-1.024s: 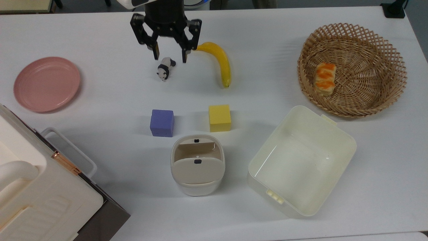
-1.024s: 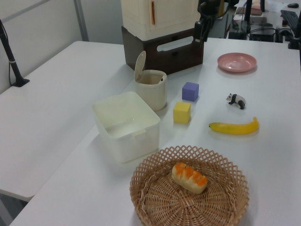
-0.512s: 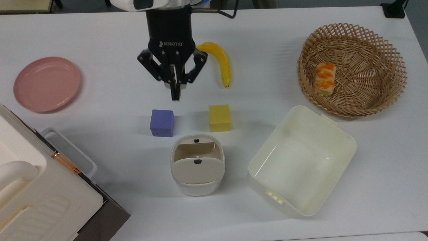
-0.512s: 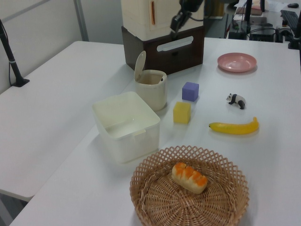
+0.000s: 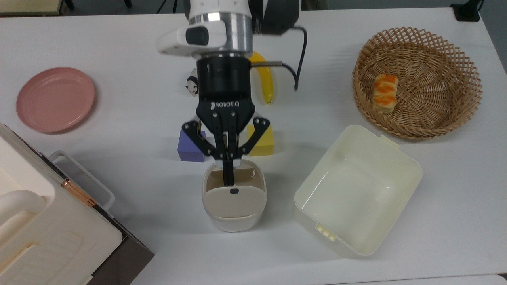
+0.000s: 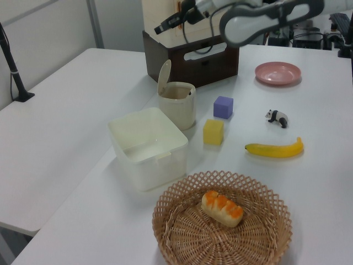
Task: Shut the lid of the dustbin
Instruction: 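Push the raised lid down onto the dustbin rim with the gripper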
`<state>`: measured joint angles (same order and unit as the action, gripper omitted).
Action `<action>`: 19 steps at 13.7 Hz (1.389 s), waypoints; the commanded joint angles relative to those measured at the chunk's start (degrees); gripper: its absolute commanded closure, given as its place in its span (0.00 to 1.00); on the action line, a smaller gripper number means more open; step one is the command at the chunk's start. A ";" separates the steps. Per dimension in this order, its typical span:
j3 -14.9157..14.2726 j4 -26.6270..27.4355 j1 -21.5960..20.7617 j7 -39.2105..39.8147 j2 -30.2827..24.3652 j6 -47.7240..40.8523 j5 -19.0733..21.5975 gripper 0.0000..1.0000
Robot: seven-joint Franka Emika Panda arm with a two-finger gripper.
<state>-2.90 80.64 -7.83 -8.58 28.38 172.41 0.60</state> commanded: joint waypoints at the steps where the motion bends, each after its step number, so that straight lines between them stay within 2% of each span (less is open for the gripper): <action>1: -4.48 -3.57 -4.21 -3.19 4.93 6.80 1.25 1.00; 5: -4.31 0.29 -4.91 -3.46 4.58 6.28 1.60 1.00; 8: -4.22 7.57 -5.26 -3.46 1.78 5.14 1.60 1.00; 11: -4.13 9.35 -5.18 -3.89 0.28 -2.58 1.68 1.00; 15: -4.22 11.81 -5.09 -3.90 -4.29 -13.21 2.56 1.00; 19: -4.22 12.17 -5.18 -3.90 -4.65 -23.42 2.83 1.00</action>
<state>-5.80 88.95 -11.50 -12.27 26.02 153.66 2.04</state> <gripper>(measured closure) 0.991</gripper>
